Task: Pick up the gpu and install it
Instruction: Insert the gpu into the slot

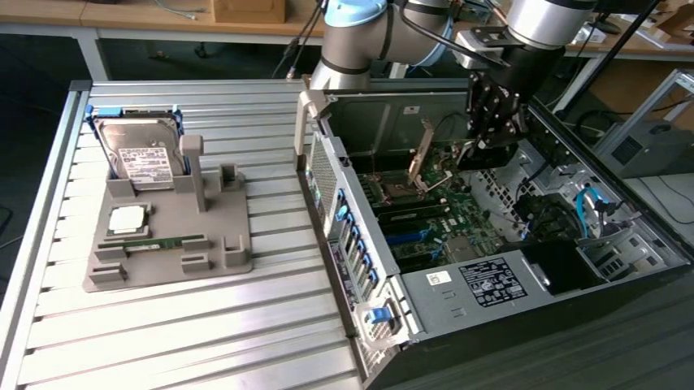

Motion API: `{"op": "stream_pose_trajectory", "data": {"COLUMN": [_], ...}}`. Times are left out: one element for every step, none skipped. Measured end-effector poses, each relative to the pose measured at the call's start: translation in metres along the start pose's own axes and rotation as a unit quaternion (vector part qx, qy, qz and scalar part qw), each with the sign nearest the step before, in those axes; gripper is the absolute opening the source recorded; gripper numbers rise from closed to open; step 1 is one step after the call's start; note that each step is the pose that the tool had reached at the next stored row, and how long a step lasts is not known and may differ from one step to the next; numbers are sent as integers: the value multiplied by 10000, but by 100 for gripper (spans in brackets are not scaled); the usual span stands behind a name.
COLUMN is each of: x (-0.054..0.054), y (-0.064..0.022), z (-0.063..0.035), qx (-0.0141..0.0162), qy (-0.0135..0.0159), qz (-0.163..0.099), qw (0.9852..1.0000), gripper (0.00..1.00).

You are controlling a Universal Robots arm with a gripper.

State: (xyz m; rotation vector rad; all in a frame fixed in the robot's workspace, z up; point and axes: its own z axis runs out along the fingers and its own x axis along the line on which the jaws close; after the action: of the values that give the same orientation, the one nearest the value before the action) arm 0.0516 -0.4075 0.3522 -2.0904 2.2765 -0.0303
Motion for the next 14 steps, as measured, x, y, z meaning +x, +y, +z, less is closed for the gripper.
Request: {"op": "stream_pose_trajectory", "data": {"x": [0, 0, 0, 0, 0, 0, 0, 0, 0, 0, 0, 0, 0, 0], "y": [0, 0, 0, 0, 0, 0, -1, -1, 0, 0, 0, 0, 0, 0], "z": [1, 2, 3, 3, 4, 4, 4, 6, 8, 8, 10, 13, 14, 13], "qx": [-1, -2, -2, -3, -3, -3, -10, -65, -148, -226, -302, -394, -467, -478], "qy": [-2, -3, -4, -5, -8, -8, -7, -5, 2, 9, 14, 21, 27, 29], "qz": [-33, -63, -83, -106, -112, -112, -113, -112, -110, -108, -106, -104, -103, -102], "qw": [10000, 10000, 10000, 9999, 9999, 9999, 9999, 9999, 9998, 9997, 9995, 9992, 9989, 9988], "gripper": [27, 27, 27, 27, 27, 27, 27, 27, 27, 27, 27, 27, 27, 27]}}
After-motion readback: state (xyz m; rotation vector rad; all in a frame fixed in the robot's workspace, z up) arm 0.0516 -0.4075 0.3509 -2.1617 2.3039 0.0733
